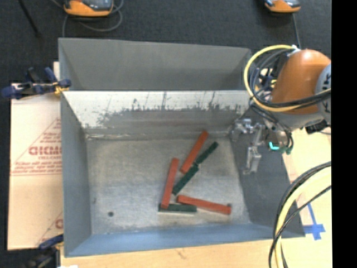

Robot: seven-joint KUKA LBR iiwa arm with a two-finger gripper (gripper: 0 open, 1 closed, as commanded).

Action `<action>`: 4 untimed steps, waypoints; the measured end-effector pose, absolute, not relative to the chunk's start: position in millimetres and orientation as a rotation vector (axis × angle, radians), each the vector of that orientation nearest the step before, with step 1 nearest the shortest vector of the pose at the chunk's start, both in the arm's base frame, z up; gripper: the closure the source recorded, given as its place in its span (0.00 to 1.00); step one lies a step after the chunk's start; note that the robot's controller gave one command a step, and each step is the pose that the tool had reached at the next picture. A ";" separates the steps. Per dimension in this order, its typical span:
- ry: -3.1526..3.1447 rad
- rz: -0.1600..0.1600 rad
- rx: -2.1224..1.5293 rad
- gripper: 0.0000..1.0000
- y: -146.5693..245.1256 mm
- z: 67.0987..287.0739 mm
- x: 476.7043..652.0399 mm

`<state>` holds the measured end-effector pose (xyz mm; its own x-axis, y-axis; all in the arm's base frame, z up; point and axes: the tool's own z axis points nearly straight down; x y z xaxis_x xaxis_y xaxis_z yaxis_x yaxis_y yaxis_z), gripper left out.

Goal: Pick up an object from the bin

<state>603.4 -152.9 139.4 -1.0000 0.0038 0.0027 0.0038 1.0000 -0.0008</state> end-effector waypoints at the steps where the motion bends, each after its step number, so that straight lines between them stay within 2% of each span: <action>1: -3.134 0.003 0.312 0.00 -75.1 71.5 620.0; 2: -3.048 0.002 0.796 0.00 -29.7 102.2 629.0; 3: -2.990 0.004 0.994 0.00 -8.1 102.1 635.9; 4: -2.803 0.006 1.432 0.00 -24.5 71.9 627.7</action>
Offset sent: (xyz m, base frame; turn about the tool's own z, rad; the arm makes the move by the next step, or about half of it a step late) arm 0.0144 0.0782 -0.0694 -0.2049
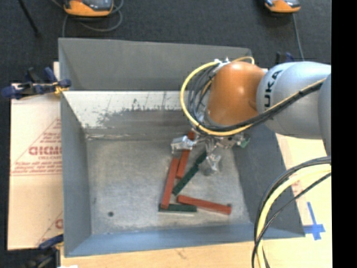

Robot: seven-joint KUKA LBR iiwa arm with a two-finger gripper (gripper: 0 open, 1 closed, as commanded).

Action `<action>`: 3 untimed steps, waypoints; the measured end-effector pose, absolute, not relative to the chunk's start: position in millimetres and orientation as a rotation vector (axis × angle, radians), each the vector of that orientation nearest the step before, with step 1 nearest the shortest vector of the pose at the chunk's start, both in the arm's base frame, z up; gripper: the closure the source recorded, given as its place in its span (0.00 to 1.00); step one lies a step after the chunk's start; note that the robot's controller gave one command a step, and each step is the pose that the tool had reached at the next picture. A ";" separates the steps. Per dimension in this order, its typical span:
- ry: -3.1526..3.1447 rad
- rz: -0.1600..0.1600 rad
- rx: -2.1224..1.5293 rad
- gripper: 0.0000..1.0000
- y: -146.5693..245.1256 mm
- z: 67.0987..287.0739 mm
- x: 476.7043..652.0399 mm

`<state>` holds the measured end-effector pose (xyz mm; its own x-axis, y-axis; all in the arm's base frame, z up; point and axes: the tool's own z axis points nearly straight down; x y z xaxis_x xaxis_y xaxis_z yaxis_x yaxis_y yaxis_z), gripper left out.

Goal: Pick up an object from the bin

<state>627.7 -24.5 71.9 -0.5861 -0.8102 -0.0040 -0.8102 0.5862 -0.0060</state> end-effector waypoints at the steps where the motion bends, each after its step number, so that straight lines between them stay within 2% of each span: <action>1: 2.793 -0.006 -1.419 0.00 -25.2 74.2 630.1; 2: 2.794 -0.004 -1.416 1.00 -25.0 74.5 630.2; 3: 2.799 -0.005 -1.411 1.00 -25.6 91.5 632.0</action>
Offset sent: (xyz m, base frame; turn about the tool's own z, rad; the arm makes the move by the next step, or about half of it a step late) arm 0.0000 0.0000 0.0000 0.0000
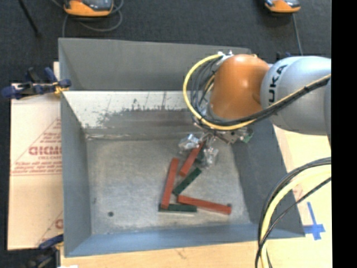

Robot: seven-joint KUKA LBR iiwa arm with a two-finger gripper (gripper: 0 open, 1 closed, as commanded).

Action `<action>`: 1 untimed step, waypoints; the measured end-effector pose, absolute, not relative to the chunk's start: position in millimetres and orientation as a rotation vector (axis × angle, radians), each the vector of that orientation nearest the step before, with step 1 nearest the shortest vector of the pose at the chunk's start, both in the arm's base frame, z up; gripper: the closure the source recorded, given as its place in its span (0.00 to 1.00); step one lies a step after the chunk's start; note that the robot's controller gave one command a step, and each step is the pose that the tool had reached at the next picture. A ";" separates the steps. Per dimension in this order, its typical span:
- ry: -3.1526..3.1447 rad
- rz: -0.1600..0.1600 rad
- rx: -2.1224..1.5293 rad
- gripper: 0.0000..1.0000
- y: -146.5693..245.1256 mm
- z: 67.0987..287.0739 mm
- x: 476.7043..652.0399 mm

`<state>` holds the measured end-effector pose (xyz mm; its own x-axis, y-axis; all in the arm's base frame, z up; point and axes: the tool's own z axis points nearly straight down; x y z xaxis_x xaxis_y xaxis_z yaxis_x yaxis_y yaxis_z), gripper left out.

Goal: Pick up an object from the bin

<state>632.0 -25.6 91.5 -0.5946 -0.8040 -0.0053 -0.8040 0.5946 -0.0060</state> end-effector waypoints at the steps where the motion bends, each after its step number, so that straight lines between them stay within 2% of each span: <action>1: 2.799 -0.010 -1.402 1.00 -26.4 182.7 634.8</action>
Offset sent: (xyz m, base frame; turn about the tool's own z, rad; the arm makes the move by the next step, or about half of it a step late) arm 0.0000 0.0001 0.0848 0.0000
